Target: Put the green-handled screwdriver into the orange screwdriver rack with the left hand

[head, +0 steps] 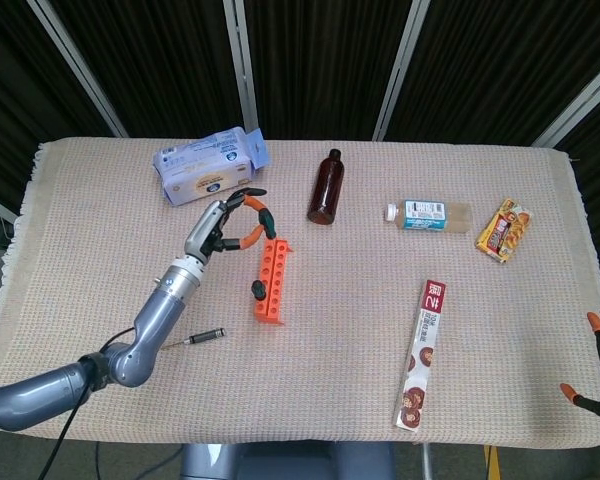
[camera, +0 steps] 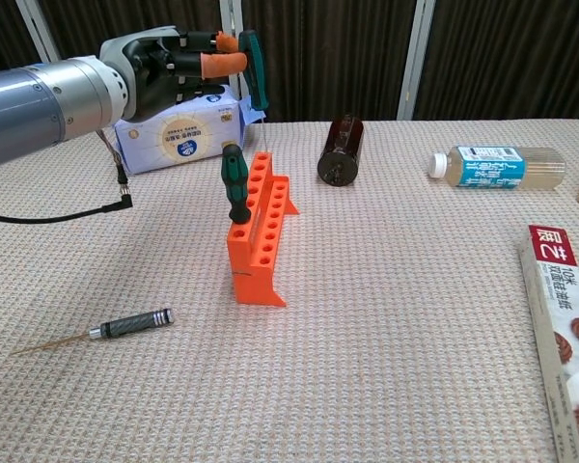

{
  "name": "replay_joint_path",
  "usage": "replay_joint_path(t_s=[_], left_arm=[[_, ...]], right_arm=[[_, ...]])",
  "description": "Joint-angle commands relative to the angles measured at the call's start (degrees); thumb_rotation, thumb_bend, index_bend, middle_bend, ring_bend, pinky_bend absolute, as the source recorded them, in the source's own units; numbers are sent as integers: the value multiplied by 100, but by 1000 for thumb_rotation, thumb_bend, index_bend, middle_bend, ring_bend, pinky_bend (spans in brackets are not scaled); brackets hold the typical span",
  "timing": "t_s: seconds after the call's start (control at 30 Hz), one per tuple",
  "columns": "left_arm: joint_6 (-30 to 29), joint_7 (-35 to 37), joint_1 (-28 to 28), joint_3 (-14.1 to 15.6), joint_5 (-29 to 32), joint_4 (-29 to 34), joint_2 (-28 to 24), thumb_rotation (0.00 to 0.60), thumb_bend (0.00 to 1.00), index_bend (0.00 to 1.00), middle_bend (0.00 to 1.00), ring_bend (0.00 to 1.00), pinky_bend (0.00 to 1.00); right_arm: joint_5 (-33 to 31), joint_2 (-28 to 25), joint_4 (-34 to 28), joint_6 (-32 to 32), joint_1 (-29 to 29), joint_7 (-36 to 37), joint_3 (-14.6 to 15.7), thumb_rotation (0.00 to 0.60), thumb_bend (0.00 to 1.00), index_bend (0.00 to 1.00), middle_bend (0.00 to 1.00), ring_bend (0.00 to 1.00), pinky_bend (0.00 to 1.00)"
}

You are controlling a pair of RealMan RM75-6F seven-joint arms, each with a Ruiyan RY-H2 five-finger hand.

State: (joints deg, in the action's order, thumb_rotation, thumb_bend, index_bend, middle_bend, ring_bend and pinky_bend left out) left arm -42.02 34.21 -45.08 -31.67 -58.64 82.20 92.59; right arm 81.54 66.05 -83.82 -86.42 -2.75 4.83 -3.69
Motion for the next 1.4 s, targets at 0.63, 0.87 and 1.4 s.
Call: replay_joint_path(t_s=[0.63,0.87,1.4], left_arm=[[-212,43,-6,275,-184,4,-113,600,555,617,153,0,18],[-246,106,19,327,-252,103,-208,600,555,617,153,0,18],[-246,74,-43,528,-269,18,-159,600,555,618,153,0,18]], right_arm=[[1,8,6,14,1,2,-6,600,0,4,0,0,33],[-1,7,-2,28,9,-13,-10,600,0,4,0,0,33],[-17,11,15,31,-4,7,-11,600,0,4,0,0,33]])
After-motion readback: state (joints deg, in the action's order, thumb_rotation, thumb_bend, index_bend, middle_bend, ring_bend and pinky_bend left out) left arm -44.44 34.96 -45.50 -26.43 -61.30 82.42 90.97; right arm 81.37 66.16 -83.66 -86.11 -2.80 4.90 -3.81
